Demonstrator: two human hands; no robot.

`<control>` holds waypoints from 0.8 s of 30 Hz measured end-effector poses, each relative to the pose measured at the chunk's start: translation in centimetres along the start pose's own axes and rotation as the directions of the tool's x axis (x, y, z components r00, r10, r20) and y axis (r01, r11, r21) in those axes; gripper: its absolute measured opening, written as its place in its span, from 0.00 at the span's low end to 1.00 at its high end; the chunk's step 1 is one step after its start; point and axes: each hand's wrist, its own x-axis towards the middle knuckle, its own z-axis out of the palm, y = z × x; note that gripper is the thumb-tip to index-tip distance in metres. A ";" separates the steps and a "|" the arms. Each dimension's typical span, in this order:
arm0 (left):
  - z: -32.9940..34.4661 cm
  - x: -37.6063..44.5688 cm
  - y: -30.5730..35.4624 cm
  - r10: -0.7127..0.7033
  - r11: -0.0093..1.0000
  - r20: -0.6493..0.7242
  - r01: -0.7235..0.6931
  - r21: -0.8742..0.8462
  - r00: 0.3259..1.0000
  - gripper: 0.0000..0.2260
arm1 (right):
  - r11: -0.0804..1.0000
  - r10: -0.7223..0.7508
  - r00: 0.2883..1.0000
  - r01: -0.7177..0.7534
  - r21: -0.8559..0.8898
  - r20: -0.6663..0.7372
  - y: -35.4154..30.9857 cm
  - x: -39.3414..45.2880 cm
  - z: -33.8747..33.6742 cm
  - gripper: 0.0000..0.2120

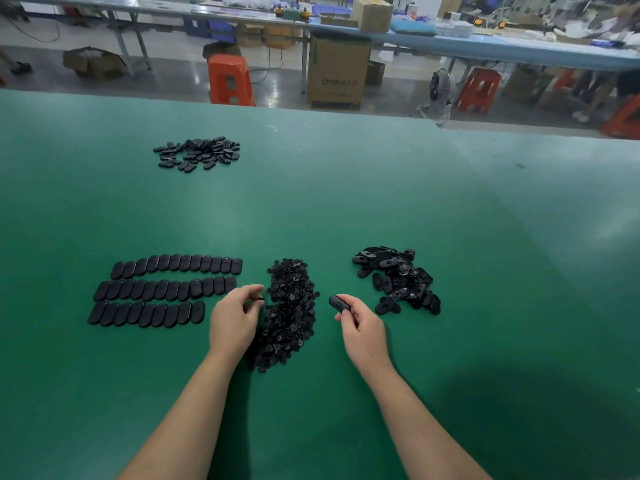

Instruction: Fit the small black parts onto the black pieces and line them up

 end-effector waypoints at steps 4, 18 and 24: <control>-0.2 0.5 0.5 -0.058 0.996 0.028 0.060 -0.064 0.998 0.07 | 1.000 0.001 1.000 -0.001 0.013 0.000 -0.1 0.0 0.0 0.17; 3.2 -1.5 8.6 0.180 0.982 0.223 -0.164 -0.091 0.958 0.08 | 0.999 -0.013 1.000 0.014 0.035 -0.020 -0.2 0.0 0.1 0.16; 4.4 -2.3 9.3 0.044 0.995 0.240 -0.022 -0.093 0.970 0.05 | 0.998 -0.019 1.000 0.021 0.052 -0.022 0.3 0.2 0.2 0.16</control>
